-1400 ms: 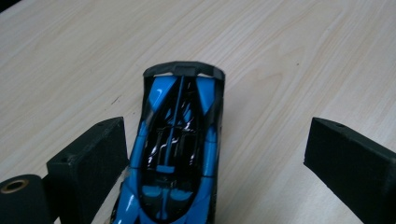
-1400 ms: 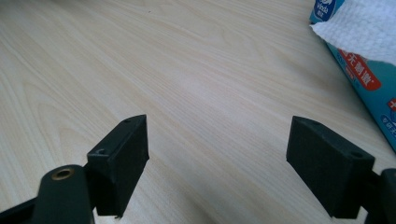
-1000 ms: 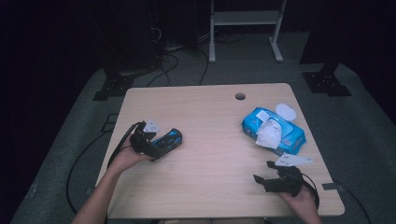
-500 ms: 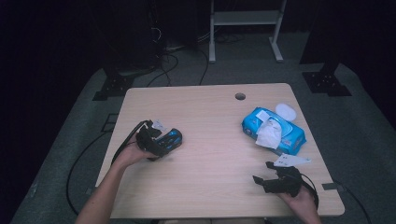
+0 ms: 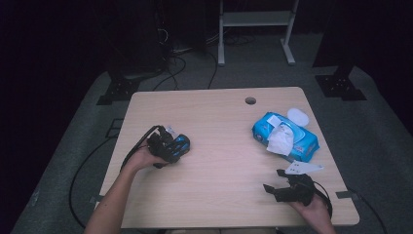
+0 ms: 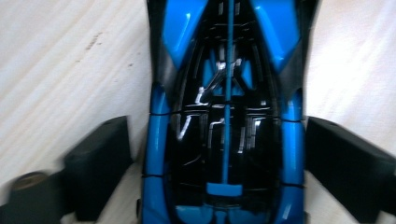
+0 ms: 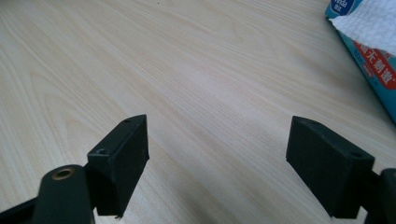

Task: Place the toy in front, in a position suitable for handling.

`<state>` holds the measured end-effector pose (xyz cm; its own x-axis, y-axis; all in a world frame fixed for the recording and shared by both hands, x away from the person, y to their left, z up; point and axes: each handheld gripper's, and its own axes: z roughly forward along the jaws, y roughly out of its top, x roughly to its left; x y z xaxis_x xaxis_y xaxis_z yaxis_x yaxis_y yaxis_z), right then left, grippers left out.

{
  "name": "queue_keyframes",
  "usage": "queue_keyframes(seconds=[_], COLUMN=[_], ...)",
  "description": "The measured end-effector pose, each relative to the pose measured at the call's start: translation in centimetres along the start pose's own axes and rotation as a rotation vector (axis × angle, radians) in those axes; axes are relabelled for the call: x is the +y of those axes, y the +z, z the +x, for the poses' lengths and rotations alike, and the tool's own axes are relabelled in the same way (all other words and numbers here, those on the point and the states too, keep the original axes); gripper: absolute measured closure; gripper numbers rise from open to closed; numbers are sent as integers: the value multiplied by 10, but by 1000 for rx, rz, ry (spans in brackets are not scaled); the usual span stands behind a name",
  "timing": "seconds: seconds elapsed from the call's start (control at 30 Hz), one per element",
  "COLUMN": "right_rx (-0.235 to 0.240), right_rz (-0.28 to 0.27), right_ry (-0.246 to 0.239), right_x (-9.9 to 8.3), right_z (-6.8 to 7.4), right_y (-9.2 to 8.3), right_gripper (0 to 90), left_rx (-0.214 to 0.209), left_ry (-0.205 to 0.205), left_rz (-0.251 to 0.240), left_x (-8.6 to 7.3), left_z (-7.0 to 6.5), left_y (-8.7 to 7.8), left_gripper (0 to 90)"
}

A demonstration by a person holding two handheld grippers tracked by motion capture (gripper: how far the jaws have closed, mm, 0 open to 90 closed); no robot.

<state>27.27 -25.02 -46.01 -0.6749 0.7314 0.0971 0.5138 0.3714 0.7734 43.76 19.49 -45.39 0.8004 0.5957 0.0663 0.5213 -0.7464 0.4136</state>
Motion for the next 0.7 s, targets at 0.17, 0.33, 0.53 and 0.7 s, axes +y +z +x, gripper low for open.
queue_keyframes(seconds=[0.17,0.33,0.53,0.7], right_rx=[5,6,7,7], right_rz=[6,4,3,1], right_ry=[-3,-13,-8,-10], right_x=[0,0,0,-1], right_z=[1,2,1,0], right_y=[2,0,-2,-2], right_gripper=[202,202,202,202], left_rx=[-40,-55,-58,-56], left_ry=[1,-9,4,5], left_rz=[57,98,137,142], left_x=[9,15,19,20], left_z=[3,5,5,5], left_y=[-2,-1,0,0], left_gripper=[242,252,257,258])
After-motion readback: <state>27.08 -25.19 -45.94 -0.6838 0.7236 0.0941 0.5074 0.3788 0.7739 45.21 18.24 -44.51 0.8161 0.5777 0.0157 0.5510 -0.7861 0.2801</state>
